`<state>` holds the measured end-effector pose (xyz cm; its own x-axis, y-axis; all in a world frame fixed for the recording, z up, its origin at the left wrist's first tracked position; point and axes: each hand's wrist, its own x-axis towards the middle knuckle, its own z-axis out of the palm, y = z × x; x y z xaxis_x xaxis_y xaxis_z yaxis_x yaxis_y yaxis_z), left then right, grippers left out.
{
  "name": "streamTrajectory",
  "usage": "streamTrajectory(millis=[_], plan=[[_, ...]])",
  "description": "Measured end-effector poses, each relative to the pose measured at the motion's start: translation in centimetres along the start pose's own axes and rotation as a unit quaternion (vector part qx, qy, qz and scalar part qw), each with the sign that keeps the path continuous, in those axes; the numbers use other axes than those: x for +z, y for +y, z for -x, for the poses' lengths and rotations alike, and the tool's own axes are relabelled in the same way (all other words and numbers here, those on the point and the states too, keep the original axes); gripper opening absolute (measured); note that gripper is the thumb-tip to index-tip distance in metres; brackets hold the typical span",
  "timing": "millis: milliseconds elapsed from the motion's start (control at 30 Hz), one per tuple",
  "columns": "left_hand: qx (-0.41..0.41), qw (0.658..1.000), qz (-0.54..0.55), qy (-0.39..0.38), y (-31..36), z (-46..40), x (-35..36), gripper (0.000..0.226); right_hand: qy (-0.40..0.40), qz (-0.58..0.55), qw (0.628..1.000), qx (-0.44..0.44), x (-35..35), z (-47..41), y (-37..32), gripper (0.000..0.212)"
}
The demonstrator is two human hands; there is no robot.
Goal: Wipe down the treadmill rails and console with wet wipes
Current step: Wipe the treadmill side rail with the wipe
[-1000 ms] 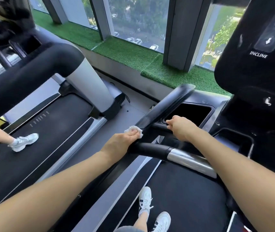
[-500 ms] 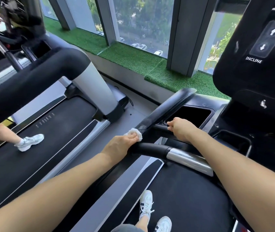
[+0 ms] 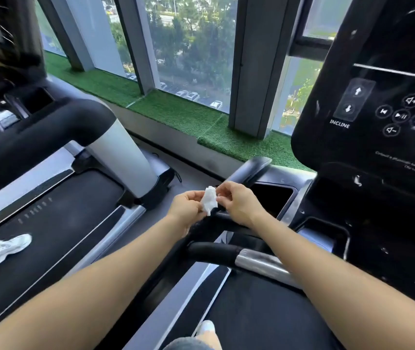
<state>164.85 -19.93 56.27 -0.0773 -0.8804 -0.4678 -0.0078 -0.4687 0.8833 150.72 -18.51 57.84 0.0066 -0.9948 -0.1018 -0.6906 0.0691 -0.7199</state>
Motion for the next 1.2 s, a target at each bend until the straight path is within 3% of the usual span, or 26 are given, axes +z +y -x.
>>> streamTrajectory(millis=[133,300,367,433,533,767,1067,1200], plan=[[-0.046,0.978,0.168,-0.111,2.4,-1.9,3.9,0.034,0.067,-0.016,0.998,0.012,-0.6,-1.8,0.5,0.02],[-0.091,0.962,0.214,-0.143,4.3,-4.0,6.3,0.03,0.156,0.011,0.987,0.038,-1.9,-5.1,2.6,0.022],[-0.084,0.979,0.139,-0.125,4.4,-5.0,6.5,0.027,0.159,0.029,0.986,0.04,-2.4,-6.4,3.3,0.016],[-0.023,0.996,-0.017,-0.084,3.7,-6.0,5.6,0.024,0.177,0.062,0.982,0.03,-2.9,-7.2,4.0,0.013],[0.074,0.975,-0.207,-0.013,2.2,-7.3,3.5,0.025,0.198,0.091,0.976,0.032,-3.7,-9.2,5.2,0.019],[0.108,0.942,-0.314,0.047,-0.8,-6.9,0.3,0.028,0.042,0.184,0.981,0.037,-2.7,-10.6,6.9,0.03],[0.076,0.923,-0.35,0.14,-4.1,-1.3,-3.0,0.028,-0.106,0.201,0.972,-0.066,1.5,-6.2,3.3,0.013],[0.056,0.91,-0.369,0.183,-6.0,1.4,-5.3,0.029,-0.153,0.224,0.955,-0.12,3.9,-4.5,1.6,0.026]])
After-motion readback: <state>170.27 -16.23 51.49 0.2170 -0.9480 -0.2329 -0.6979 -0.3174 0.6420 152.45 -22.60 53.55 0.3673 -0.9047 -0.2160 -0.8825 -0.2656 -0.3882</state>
